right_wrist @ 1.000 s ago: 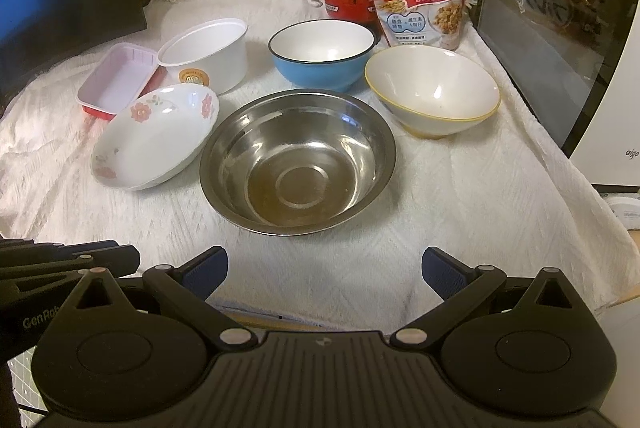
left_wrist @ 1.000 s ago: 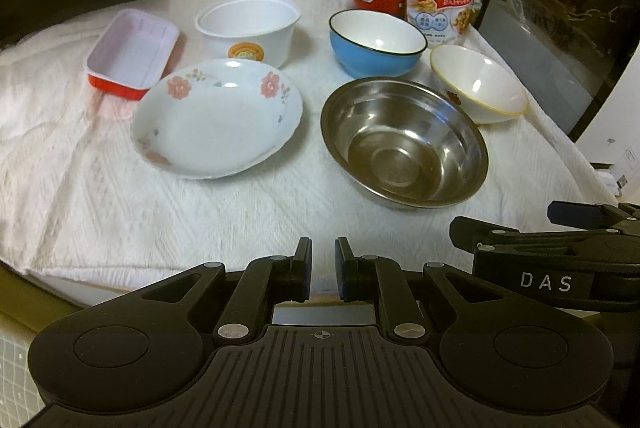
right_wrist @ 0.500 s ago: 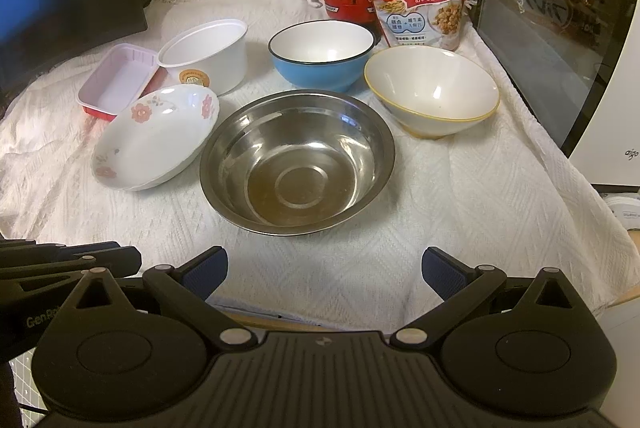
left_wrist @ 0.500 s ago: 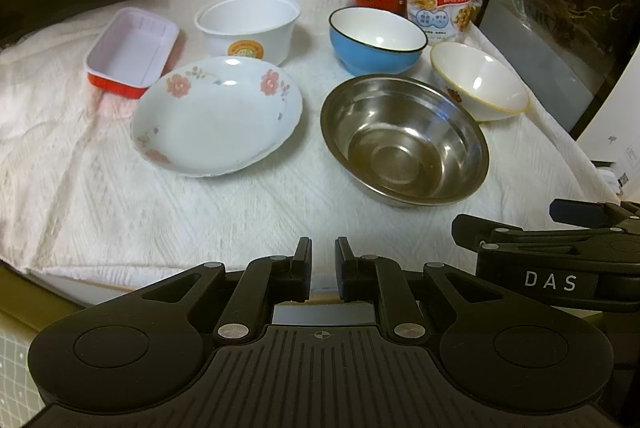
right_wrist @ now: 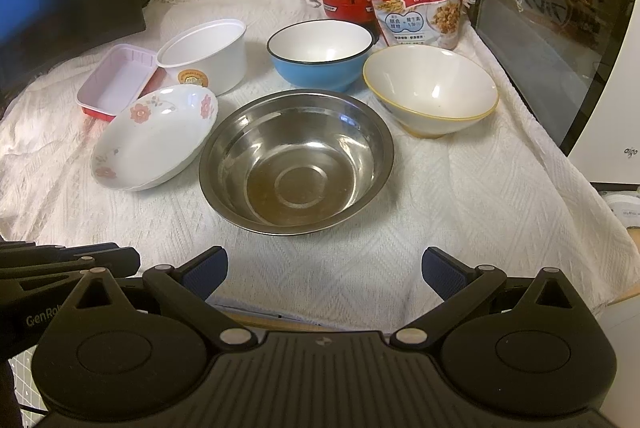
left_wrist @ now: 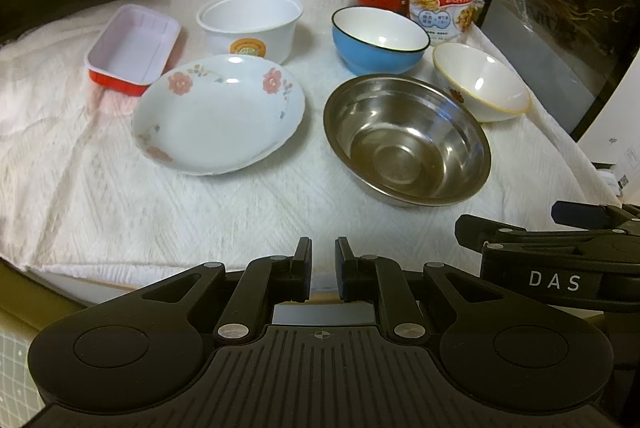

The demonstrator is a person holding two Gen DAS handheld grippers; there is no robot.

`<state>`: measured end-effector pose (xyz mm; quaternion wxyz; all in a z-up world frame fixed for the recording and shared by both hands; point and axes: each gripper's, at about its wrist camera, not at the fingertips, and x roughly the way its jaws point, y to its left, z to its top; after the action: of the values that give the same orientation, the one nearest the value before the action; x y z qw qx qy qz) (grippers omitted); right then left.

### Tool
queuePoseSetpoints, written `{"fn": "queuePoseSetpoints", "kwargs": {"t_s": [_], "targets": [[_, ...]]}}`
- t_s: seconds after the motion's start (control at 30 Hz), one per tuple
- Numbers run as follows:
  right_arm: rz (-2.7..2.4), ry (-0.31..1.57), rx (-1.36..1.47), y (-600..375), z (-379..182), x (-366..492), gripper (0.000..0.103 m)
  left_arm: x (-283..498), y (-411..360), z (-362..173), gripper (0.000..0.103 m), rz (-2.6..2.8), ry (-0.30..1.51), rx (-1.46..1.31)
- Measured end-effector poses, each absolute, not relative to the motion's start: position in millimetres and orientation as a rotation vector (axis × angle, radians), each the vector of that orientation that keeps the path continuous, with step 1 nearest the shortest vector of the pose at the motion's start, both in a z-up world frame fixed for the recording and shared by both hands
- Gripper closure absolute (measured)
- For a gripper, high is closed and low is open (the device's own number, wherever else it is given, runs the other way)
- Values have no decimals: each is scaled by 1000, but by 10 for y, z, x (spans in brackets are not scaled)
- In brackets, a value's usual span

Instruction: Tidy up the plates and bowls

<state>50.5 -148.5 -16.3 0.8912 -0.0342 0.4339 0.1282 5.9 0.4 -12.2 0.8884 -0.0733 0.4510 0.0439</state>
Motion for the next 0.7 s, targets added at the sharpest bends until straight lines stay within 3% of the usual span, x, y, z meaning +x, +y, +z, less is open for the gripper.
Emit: {"fn": "queuePoseSetpoints", "kwargs": {"t_s": [0.47, 0.7], "targets": [[280, 886, -60, -1492, -163, 521, 0, 83, 59, -111, 88, 83, 923, -175], [326, 721, 17, -1677, -88, 621, 0, 296, 208, -105, 88, -6, 833, -297]]}}
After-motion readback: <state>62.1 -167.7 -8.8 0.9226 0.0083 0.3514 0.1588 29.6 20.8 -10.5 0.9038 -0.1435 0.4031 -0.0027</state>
